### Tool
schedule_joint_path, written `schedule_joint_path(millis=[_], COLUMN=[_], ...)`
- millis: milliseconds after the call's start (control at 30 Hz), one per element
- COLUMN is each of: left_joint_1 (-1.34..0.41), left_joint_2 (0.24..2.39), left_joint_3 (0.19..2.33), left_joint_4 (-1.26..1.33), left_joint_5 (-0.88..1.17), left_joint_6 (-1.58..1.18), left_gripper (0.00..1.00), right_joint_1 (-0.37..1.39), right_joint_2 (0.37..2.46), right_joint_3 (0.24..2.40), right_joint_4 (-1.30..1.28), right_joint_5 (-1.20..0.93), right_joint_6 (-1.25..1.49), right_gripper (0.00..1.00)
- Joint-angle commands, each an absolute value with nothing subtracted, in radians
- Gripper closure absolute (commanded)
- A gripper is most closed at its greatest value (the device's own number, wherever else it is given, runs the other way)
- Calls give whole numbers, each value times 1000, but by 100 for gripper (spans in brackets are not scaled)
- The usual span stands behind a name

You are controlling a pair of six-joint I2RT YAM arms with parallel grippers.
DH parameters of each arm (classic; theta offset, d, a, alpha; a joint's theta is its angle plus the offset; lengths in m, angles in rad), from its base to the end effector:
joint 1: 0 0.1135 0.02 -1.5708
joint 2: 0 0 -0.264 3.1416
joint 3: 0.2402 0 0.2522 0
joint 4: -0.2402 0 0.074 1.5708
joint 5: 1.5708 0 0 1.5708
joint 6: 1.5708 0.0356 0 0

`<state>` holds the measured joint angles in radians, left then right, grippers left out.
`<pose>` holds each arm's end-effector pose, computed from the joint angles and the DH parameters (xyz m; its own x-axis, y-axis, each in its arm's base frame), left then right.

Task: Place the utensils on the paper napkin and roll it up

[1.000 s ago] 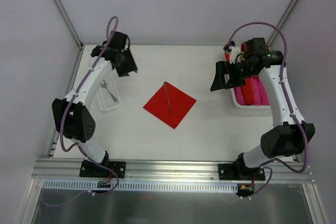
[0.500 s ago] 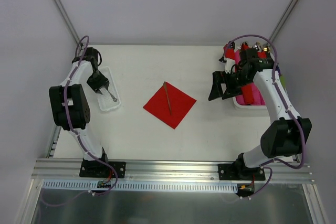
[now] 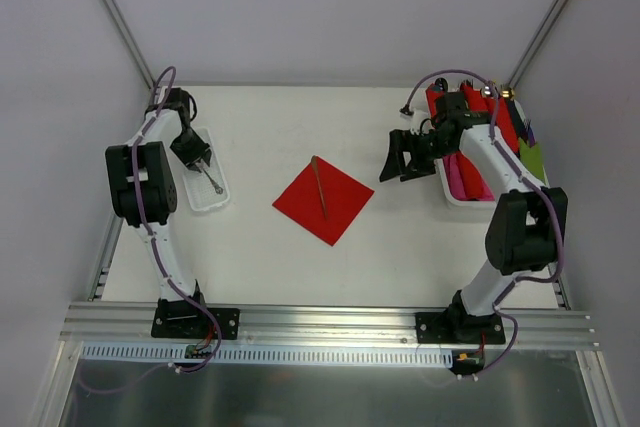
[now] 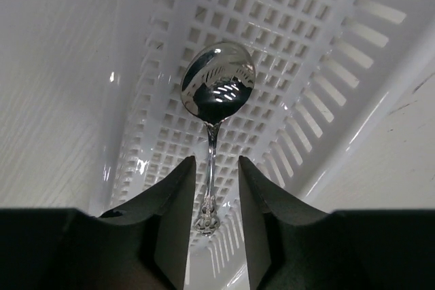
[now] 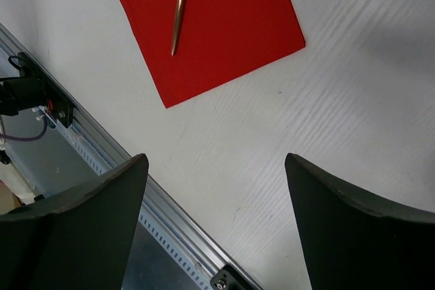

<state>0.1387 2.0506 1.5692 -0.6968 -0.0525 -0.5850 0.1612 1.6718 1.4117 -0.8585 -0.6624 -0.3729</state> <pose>0.4243 0.0611 0.1862 -0.6757 -0.6511 -0.3457 -0.6370 0.7517 -0.1709 0.3354 0.0767 0.2793 -0.6841 -0.4023 -0.6085 -0.6883 0.6321 0.3560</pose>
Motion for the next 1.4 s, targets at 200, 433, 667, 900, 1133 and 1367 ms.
schedule_joint_path(millis=[200, 433, 667, 900, 1133, 1367], left_joint_1=[140, 140, 126, 97, 60, -27], left_joint_2=[2088, 2065, 1942, 1764, 1645, 1618], left_joint_3=[1574, 1552, 1537, 1545, 1534, 1517], left_joint_4=[-704, -704, -700, -678, -680, -678], left_joint_5=[-20, 30, 61, 127, 135, 123], left_joint_6=[-577, -586, -572, -506, -494, -463], left_gripper=[84, 100, 100, 100, 100, 100], right_joint_1=[222, 284, 305, 305, 304, 304], right_joint_2=[1824, 1896, 1993, 2011, 2029, 1984], right_joint_3=[1379, 1368, 1384, 1322, 1276, 1166], right_joint_4=[-574, -459, -403, -348, -333, -296], right_joint_5=[-736, -709, -689, -667, -643, -604], right_joint_6=[-198, -134, -51, -3, 93, 187], right_gripper=[25, 40, 54, 58, 58, 60])
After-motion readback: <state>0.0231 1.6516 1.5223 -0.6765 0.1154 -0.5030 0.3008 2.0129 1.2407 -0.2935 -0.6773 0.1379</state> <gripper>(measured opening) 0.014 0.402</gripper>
